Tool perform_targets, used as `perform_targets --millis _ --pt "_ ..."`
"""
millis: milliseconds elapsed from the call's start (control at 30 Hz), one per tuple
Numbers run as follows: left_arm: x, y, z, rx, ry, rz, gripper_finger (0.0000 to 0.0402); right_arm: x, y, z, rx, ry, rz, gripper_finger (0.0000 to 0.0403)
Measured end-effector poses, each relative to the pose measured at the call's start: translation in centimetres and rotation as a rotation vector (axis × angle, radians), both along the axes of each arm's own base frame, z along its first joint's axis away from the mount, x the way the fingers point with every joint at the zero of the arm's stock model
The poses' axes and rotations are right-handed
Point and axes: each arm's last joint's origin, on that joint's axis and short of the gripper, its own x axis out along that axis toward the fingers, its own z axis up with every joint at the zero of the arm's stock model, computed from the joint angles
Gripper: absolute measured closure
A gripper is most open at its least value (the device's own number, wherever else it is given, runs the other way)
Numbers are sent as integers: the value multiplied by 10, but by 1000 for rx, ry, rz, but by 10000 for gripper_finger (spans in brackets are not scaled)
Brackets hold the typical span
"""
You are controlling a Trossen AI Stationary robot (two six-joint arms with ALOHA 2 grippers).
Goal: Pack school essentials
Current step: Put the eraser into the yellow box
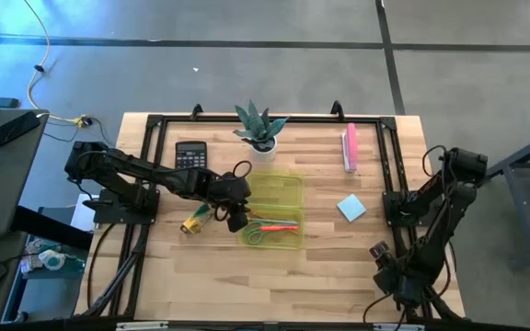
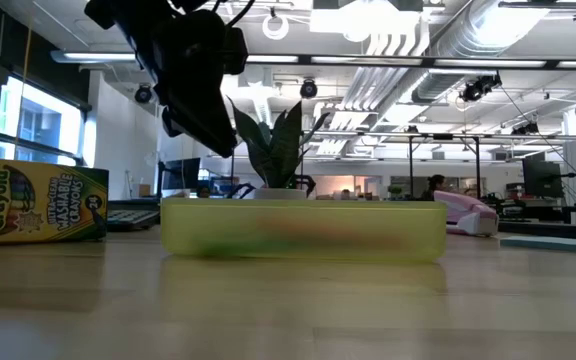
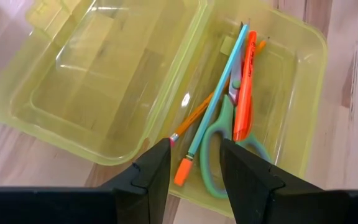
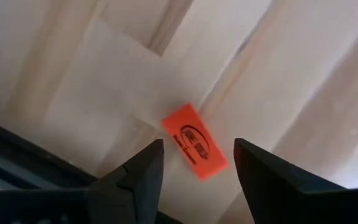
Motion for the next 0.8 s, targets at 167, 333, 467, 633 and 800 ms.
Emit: perform_targets --millis 167,333,467,633,800 --pt "1 0 1 -7 -16 11 275 0 8 -16 -47 10 61 217" --pt "1 0 1 -6 -19 12 275 1 9 -24 -89 32 64 218" --pt "1 0 1 -5 -20 13 275 1 9 -25 -88 37 64 243" --pt "1 0 1 -4 -20 14 275 1 10 -25 -84 37 64 301" --pt "1 0 1 -4 -20 14 275 1 10 -25 -85 35 63 327"
